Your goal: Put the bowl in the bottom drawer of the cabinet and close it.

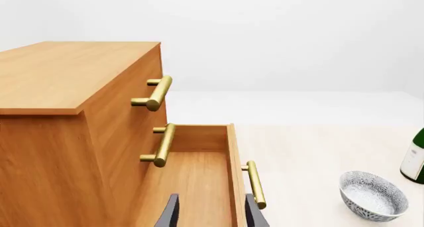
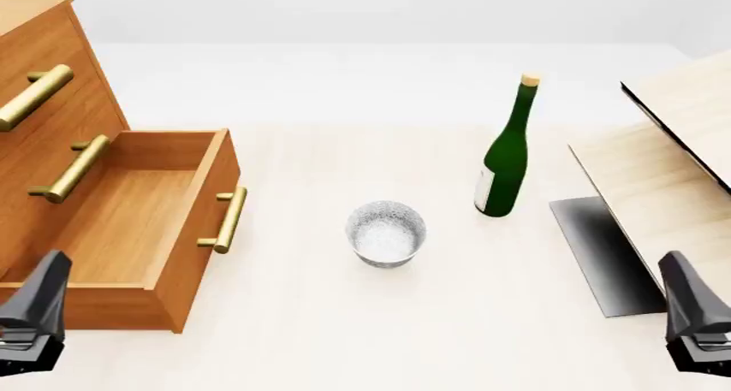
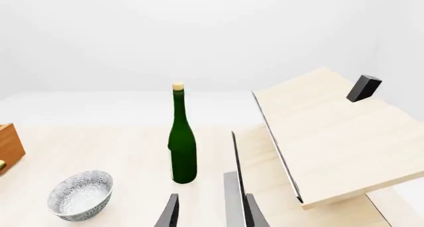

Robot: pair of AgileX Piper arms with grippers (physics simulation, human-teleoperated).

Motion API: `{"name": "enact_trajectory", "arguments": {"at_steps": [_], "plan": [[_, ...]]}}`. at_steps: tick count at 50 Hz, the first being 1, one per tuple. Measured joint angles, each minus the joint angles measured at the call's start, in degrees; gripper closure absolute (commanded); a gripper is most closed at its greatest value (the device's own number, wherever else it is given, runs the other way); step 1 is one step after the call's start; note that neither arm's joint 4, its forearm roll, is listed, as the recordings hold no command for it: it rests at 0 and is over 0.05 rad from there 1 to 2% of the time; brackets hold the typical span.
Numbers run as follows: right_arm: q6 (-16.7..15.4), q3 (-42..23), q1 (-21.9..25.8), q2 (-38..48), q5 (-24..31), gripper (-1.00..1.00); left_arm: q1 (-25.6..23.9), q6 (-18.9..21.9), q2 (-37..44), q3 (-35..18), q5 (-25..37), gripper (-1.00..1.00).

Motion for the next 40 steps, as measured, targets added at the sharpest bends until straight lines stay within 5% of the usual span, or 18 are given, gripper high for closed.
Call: {"name": "enact_trajectory", "arguments": {"at_steps": [40], "plan": [[0.0, -0.2, 0.0, 0.2, 0.1, -1.0, -1.6, -3.8, 0.2, -8.3, 4.8, -1.0]]}}
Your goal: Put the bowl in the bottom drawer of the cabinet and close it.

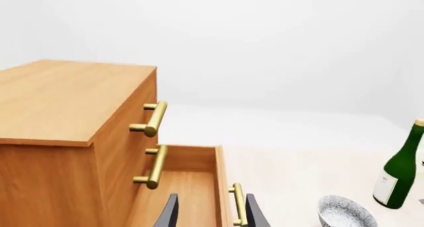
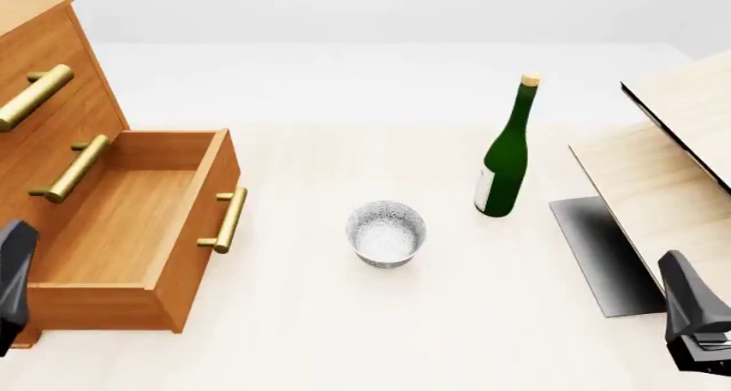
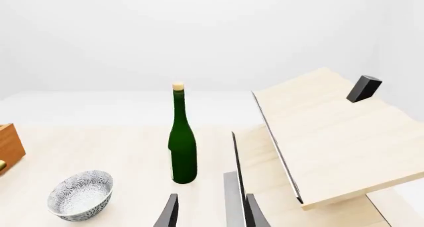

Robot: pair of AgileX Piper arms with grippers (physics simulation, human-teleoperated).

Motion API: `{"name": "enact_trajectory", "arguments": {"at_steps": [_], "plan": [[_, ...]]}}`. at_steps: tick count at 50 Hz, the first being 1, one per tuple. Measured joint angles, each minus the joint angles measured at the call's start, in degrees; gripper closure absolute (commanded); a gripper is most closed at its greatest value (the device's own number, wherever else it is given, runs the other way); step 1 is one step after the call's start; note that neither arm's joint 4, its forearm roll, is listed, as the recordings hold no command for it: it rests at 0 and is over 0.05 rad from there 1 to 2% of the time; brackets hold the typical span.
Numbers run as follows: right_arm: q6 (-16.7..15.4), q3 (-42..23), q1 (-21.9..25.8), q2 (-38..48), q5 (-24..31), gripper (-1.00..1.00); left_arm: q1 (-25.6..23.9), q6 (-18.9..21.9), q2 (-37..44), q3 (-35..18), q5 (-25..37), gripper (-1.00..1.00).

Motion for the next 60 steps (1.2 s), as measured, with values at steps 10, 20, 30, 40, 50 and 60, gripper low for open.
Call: {"name": "enact_trajectory", "arguments": {"at_steps": [10, 20, 30, 40, 50, 60], "plan": [[0.0, 0.0, 0.0, 0.0, 0.0, -1.0, -2.1, 0.9, 1.6, -4.3, 2.6, -1.0], [0.0, -0.1, 0.0, 0.0, 0.1, -1.0, -2.5, -0.4, 5.3, -9.0, 5.3, -1.0], [0.0, -0.1, 0.0, 0.0, 0.1, -1.0, -2.8, -2.1, 9.3, -12.9, 7.7, -1.0], [0.0, -0.1, 0.0, 0.0, 0.1, -1.0, -3.1, -2.1, 12.4, -16.8, 11.1, -1.0], [0.0, -0.1, 0.0, 0.0, 0.1, -1.0, -3.8, 0.2, 14.9, -20.4, 13.3, -1.0], [0.0, -0.1, 0.0, 0.0, 0.1, -1.0, -5.0, 1.7, 17.9, -23.5, 14.7, -1.0]]}}
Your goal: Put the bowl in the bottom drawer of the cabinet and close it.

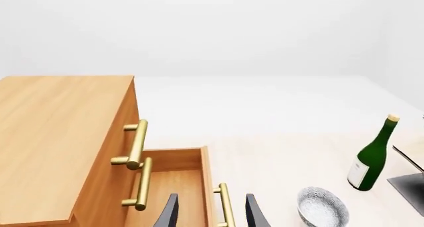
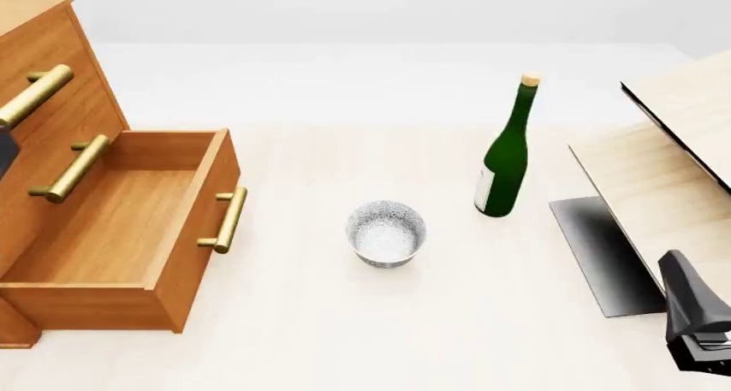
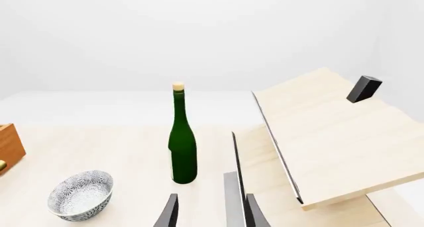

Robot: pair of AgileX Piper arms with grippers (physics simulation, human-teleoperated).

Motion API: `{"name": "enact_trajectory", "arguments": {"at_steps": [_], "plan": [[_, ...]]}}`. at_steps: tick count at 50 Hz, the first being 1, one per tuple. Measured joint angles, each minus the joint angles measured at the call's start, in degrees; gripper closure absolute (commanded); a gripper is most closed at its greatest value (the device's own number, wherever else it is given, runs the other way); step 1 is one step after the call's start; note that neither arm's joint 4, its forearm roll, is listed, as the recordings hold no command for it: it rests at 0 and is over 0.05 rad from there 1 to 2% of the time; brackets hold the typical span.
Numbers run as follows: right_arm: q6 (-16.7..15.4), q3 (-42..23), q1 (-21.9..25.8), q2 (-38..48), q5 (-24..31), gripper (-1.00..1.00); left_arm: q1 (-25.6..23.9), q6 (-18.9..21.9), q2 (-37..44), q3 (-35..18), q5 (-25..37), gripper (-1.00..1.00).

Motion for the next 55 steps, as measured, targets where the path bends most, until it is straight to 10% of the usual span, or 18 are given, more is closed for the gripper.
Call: {"name": "enact_trajectory", "arguments": {"at_steps": [55], "plan": [[0.0, 0.0, 0.0, 0.0, 0.0, -1.0, -1.3, -6.6, 14.8, -1.8, 2.9, -1.0]]}}
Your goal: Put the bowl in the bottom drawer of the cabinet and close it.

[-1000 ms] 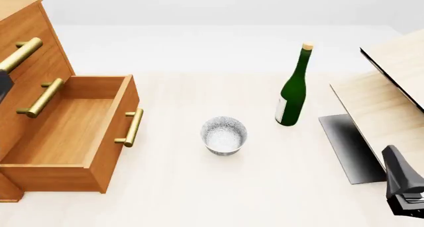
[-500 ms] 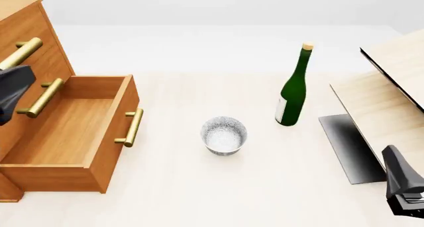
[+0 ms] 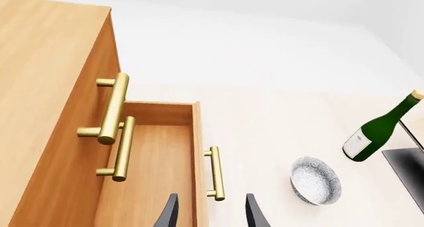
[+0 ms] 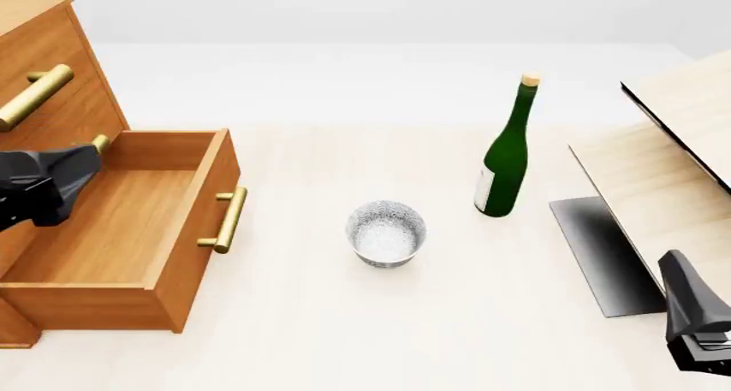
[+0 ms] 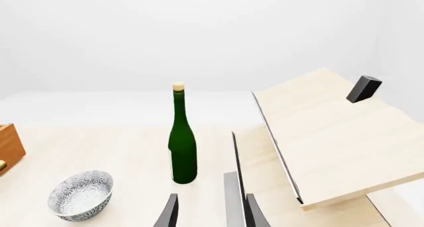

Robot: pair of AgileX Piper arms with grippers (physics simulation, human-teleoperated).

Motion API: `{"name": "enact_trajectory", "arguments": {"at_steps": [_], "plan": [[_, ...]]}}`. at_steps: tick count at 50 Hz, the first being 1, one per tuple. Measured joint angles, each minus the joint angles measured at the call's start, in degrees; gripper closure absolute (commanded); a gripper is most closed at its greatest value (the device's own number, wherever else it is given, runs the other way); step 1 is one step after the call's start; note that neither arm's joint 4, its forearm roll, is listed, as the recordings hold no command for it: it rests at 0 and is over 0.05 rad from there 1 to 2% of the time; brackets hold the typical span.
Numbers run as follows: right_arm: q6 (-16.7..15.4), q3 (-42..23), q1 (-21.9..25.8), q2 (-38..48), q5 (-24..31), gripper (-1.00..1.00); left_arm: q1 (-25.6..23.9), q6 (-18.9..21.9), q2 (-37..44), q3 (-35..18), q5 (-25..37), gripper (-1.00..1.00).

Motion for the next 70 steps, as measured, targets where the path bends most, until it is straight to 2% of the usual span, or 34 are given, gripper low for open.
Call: {"name": "enact_trajectory", "arguments": {"at_steps": [40, 54, 70], "plan": [[0.0, 0.0, 0.0, 0.0, 0.0, -1.0, -2.7, 4.2, 7.9, -7.5, 7.3, -1.0], [0.0, 0.0, 0.0, 0.0, 0.0, -1.0, -4.5, 2.5, 13.2, -8.1, 8.3, -1.0], [0.0, 0.0, 0.0, 0.0, 0.0, -1.0, -2.7, 0.6, 19.0, -5.2, 6.7, -1.0]]}}
